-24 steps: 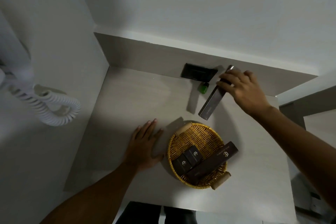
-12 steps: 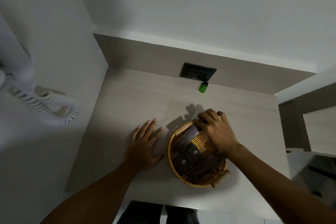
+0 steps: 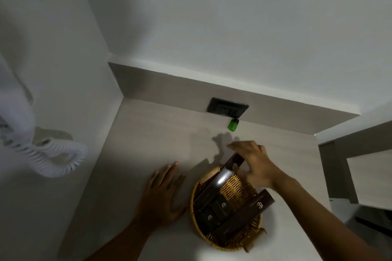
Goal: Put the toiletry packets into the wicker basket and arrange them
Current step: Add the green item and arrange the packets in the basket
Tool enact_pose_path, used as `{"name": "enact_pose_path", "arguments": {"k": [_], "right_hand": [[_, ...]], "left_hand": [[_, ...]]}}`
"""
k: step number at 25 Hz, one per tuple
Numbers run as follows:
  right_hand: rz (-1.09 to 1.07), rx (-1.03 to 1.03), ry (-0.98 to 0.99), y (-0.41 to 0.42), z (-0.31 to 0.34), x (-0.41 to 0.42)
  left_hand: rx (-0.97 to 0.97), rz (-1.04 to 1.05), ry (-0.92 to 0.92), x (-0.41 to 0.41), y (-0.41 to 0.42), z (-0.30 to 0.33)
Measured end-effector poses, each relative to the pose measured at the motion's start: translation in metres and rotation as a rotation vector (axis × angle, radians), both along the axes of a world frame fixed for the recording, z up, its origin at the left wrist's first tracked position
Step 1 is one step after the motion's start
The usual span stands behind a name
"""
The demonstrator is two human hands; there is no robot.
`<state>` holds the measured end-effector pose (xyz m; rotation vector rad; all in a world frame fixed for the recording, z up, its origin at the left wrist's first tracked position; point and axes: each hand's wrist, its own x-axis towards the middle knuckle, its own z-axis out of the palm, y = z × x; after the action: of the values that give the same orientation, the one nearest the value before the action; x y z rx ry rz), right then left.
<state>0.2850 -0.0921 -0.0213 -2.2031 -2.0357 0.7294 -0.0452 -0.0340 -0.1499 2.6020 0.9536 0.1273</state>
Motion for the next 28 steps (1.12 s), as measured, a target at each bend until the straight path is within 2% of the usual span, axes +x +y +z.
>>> {"name": "enact_pose_path", "arguments": {"k": [2,4,6,8,11,13,17,20,22,25,28], "right_hand": [[-0.217,0.096,0.102,0.025,-0.005,0.018],[-0.520,0.146,0.164,0.056,-0.019,0.028],[-0.857,0.042,0.254,0.083,-0.040,0.032],[-0.987,-0.024,0.274,0.098,-0.056,0.033],[-0.971,-0.030,0.197,0.102,-0.060,0.037],[-0.967,0.036,0.244,0.084,-0.047,0.040],[-0.941,0.334,0.401,0.008,-0.004,0.017],[-0.780,0.329,0.377,-0.049,0.006,-0.023],[-0.621,0.244,0.221,-0.071,-0.001,-0.047],[-0.459,0.095,-0.132,-0.082,-0.015,-0.070],[-0.438,0.022,-0.271,-0.082,-0.025,-0.076]], "left_hand": [[0.003,0.002,0.009,-0.001,-0.001,0.002],[0.001,0.002,0.029,0.000,-0.002,0.006],[-0.010,0.008,0.037,0.000,-0.002,0.009],[-0.021,0.013,0.052,0.001,-0.001,0.009],[-0.024,0.010,0.068,0.002,0.000,0.007],[-0.014,0.000,0.064,0.002,-0.001,0.007],[0.007,0.006,0.017,0.002,0.000,0.008],[-0.005,0.023,0.025,0.002,-0.002,0.010],[-0.015,0.026,0.029,0.002,-0.003,0.010],[-0.011,0.030,0.038,0.001,-0.004,0.011],[0.003,0.021,0.041,0.002,-0.003,0.012]]}}
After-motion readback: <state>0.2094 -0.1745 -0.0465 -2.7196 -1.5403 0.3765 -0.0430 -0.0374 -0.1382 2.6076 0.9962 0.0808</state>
